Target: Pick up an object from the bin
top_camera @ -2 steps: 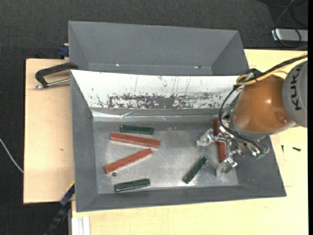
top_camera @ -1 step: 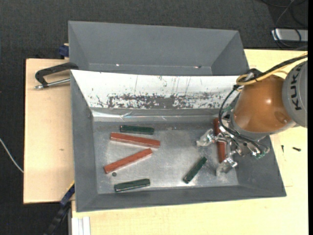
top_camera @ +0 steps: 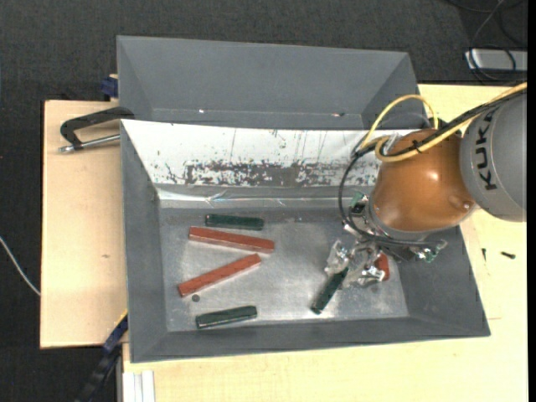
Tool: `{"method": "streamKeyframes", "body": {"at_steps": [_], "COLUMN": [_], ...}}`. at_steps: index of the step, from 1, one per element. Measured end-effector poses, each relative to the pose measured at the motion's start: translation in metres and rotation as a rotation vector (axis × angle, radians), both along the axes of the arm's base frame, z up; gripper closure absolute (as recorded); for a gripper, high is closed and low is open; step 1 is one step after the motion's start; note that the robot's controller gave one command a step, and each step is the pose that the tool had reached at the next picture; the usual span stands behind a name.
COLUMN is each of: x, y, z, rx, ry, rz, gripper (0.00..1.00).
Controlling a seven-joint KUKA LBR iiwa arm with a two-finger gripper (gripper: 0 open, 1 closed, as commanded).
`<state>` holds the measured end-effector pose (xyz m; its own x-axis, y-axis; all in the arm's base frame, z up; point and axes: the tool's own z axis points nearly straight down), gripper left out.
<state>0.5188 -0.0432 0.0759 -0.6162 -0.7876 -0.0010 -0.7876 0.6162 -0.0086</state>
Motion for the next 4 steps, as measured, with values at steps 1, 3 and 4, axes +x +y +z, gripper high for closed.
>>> {"method": "streamKeyframes", "body": {"at_steps": [1,3,4], "x": [0.0,0.013,-0.012], "y": [0.0,0.004,0.002], "z": [0.0,0.037,0.16], "rx": [0.0,0.006,0.006], "ry": [0.0,-0.005,0.002], "rz": [0.001,0.01,0.062], "gripper": [1.0,1.0,1.0]}}
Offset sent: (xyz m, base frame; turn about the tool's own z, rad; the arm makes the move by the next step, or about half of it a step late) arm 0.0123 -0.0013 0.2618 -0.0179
